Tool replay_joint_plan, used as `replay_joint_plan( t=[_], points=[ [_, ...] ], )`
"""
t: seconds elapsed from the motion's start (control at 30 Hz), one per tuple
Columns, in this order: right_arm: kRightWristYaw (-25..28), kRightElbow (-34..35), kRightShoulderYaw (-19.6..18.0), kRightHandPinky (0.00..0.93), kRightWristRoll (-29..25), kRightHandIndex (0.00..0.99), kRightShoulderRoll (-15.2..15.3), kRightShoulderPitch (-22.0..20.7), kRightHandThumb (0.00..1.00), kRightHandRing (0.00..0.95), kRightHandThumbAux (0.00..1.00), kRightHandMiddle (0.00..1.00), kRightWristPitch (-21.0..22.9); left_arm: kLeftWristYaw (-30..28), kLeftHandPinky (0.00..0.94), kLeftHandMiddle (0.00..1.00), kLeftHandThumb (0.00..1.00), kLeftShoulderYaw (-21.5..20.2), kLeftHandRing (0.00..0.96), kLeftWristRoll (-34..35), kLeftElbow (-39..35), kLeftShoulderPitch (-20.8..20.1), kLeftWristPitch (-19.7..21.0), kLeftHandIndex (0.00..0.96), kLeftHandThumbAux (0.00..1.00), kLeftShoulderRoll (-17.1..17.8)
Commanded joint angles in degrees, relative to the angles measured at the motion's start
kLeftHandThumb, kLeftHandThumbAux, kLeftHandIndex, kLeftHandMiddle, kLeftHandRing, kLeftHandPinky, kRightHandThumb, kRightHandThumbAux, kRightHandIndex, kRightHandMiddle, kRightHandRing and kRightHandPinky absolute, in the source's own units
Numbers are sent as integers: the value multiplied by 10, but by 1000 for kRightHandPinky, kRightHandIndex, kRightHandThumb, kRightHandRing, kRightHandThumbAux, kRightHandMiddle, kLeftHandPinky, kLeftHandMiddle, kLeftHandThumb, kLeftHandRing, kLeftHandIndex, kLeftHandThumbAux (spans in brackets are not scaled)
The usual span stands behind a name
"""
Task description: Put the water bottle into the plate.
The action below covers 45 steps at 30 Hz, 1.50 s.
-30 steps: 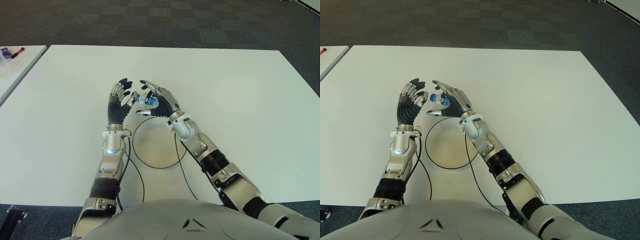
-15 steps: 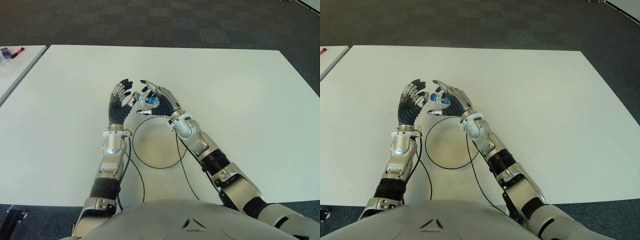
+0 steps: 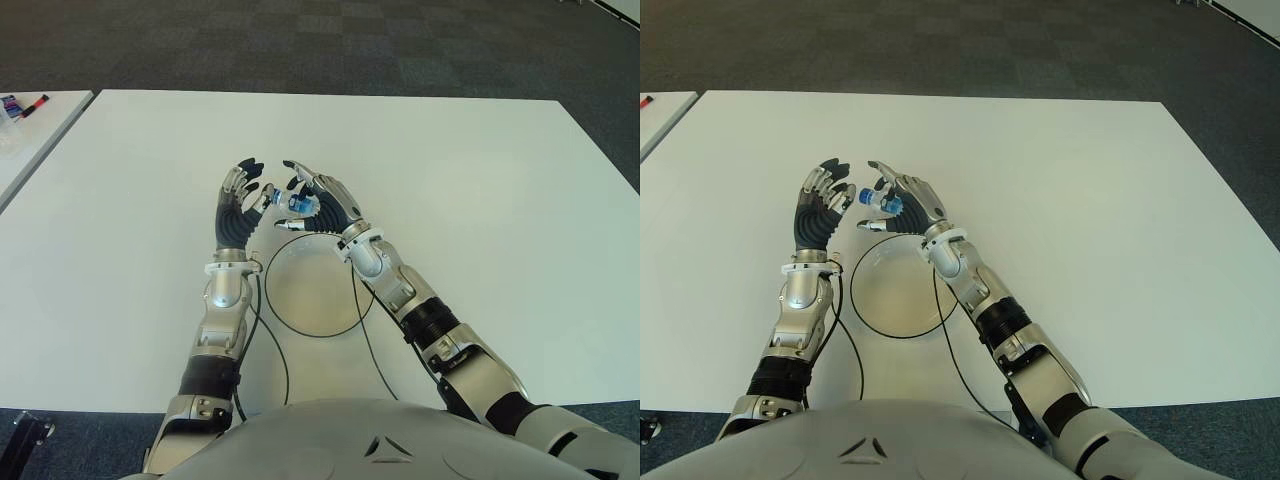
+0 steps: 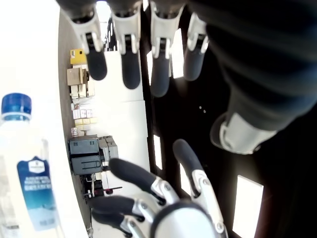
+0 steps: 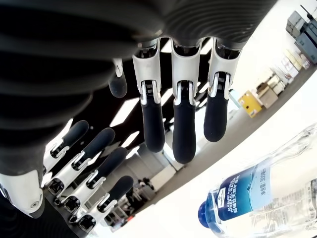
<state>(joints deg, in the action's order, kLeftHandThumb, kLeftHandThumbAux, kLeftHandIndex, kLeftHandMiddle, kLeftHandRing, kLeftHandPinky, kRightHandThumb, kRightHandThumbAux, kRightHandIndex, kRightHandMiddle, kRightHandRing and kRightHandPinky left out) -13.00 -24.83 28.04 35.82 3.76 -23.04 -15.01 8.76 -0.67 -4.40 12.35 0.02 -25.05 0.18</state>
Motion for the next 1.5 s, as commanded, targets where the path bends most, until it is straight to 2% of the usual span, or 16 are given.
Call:
replay_joint_plan(
  t=[0.03,0.17,0.33,0.43,0.53,0.67,0.8,0.9,1.23,1.5],
  points=[
    [-9,-17,2,523,7,66,-1,-10,498,488,570,395,-9,-6,188,245,397,-3,202,2,10,3,5,203,645,0],
    [-13,-54,1,499,7,65,-12,-40,505,489,561,409,-5,-4,187,246,405,-6,200,0,13,4,7,204,658,0],
    [-23,-170,-7,456,-1,47,-29,-120,485,450,562,382,-8,-4,196,247,414,-10,202,0,19,4,8,204,672,1],
    [-31,-222,-7,436,-2,35,-33,-150,469,415,564,344,-9,-4,202,247,419,-12,204,3,27,4,6,201,676,1],
    [-43,-290,-7,375,1,18,-37,-188,437,324,567,248,-4,-4,220,249,424,-15,210,7,38,3,2,192,678,1],
    [-57,-338,-3,316,3,7,-42,-214,416,258,567,182,-6,-5,234,250,427,-18,216,9,44,2,0,188,678,2],
    [-68,-365,0,289,6,1,-43,-233,403,212,568,133,0,-5,254,253,429,-20,227,11,51,3,-1,183,676,3],
    [-73,-375,0,317,6,0,-44,-243,401,208,572,109,3,-3,268,262,441,-22,241,12,55,4,-3,182,679,4],
    [-69,-396,-5,255,-5,0,-47,-258,418,171,576,87,8,-1,287,280,462,-32,266,11,61,7,-7,182,670,1],
    [-66,-409,-9,219,-10,0,-44,-260,433,142,582,75,2,-4,303,281,474,-43,274,19,42,39,-2,174,680,7]
  ],
)
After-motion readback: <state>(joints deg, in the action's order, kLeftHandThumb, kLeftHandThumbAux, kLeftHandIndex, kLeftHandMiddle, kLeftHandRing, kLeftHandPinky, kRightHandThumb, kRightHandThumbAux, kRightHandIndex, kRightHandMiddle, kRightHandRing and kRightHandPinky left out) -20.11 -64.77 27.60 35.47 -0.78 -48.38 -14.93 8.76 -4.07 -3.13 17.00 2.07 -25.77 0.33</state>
